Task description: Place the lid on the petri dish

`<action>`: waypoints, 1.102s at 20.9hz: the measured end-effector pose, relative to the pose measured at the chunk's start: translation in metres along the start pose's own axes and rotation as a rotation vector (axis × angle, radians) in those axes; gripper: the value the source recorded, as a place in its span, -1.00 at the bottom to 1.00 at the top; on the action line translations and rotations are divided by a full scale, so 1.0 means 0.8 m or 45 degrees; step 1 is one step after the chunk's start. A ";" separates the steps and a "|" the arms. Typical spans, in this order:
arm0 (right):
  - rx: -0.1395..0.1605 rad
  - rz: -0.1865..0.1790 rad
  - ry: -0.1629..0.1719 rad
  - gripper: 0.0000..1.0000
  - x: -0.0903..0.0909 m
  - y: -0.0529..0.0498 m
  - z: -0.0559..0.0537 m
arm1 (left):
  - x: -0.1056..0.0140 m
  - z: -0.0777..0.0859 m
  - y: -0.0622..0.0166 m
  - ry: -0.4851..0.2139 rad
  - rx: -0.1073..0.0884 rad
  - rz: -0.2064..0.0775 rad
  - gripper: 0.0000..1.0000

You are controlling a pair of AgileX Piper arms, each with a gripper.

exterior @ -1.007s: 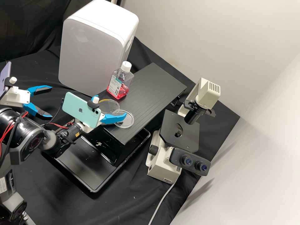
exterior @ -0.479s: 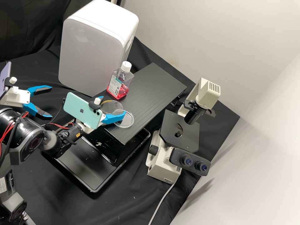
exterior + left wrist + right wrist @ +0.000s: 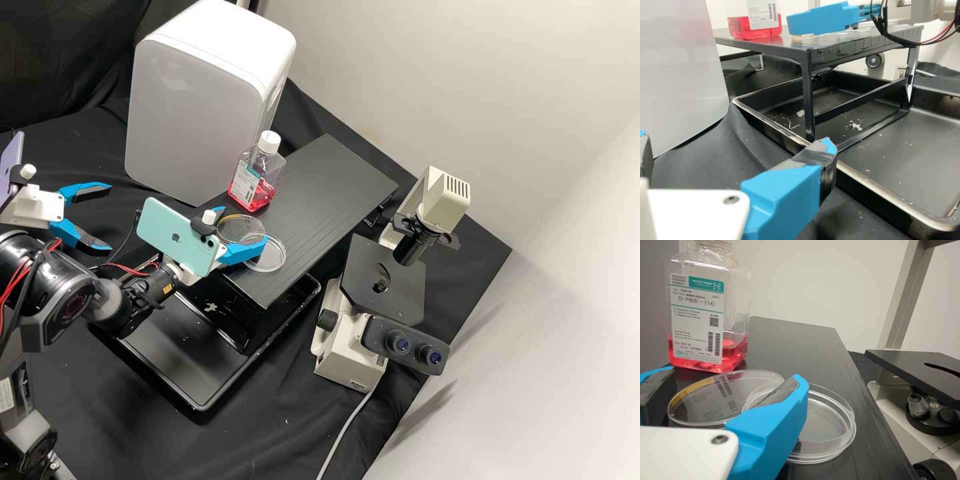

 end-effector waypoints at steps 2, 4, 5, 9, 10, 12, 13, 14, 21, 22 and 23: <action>0.000 0.001 -0.001 -1.00 0.000 0.000 0.000 | 0.000 0.000 0.0000 0.000 0.000 0.000 1.00; 0.009 0.004 -0.004 -1.00 0.000 0.001 0.002 | 0.000 0.000 0.0000 0.000 0.000 0.000 1.00; 0.013 0.005 0.005 -1.00 0.000 0.003 0.001 | 0.000 0.000 0.0000 0.000 0.000 0.000 1.00; 0.018 0.013 -0.010 -1.00 -0.007 0.010 0.008 | 0.000 0.000 0.0000 0.000 0.000 0.000 1.00; 0.034 0.020 -0.013 -1.00 -0.009 0.013 0.010 | 0.000 0.000 0.0000 0.002 -0.001 0.000 1.00; 0.064 0.038 -0.027 -1.00 -0.014 0.019 0.014 | 0.000 0.000 0.0001 0.005 -0.002 0.001 1.00; 0.072 0.050 -0.038 -1.00 -0.017 0.022 0.017 | 0.000 -0.001 0.0001 0.006 -0.003 0.001 1.00; 0.089 0.057 -0.041 -1.00 -0.018 0.025 0.018 | 0.000 -0.001 0.0001 0.006 -0.003 0.001 1.00; 0.145 0.109 -0.073 -1.00 -0.026 0.039 0.030 | 0.000 -0.001 0.0001 0.006 -0.003 0.001 1.00; 0.157 0.117 -0.078 -1.00 -0.026 0.040 0.031 | 0.000 -0.001 0.0001 0.006 -0.003 0.001 1.00; 0.163 0.122 -0.082 -1.00 -0.026 0.041 0.033 | 0.000 -0.001 0.0001 0.006 -0.003 0.001 1.00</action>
